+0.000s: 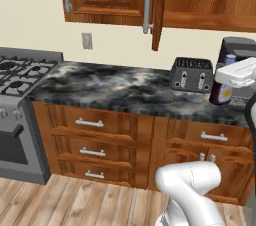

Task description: Move the condiment bottle and oil and vinegar bottle from the cabinet to the dining counter.

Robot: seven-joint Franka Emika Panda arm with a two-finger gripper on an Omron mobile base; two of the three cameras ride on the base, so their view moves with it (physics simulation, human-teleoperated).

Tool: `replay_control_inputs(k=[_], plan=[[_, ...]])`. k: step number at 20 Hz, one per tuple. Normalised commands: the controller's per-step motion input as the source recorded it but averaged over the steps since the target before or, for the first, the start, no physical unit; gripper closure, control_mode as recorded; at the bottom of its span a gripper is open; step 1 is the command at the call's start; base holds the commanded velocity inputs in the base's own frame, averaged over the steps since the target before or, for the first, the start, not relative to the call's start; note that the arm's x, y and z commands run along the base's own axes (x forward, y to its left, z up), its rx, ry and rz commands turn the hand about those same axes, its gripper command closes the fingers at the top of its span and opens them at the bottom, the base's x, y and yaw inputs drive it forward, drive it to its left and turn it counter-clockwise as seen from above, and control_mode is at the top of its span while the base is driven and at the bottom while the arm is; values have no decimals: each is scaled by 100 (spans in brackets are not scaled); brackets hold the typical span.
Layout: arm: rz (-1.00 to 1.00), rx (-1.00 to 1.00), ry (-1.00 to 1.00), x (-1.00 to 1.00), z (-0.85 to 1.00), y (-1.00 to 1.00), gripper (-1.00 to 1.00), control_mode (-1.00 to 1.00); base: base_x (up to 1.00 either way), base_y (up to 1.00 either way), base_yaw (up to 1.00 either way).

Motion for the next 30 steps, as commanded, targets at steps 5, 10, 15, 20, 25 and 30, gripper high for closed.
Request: replay_control_inputs(k=[5, 10, 15, 20, 25, 30], plan=[[0, 0, 0, 0, 0, 0, 100, 100, -35, 42, 48], [0, 0, 0, 0, 0, 0, 100, 100, -30, 40, 50], [0, 0, 0, 0, 0, 0, 100, 100, -13, 42, 53], [0, 0, 0, 0, 0, 0, 100, 100, 0, 45, 53], [0, 0, 0, 0, 0, 0, 100, 100, 1, 40, 54], [0, 0, 0, 0, 0, 0, 100, 100, 8, 34, 53]])
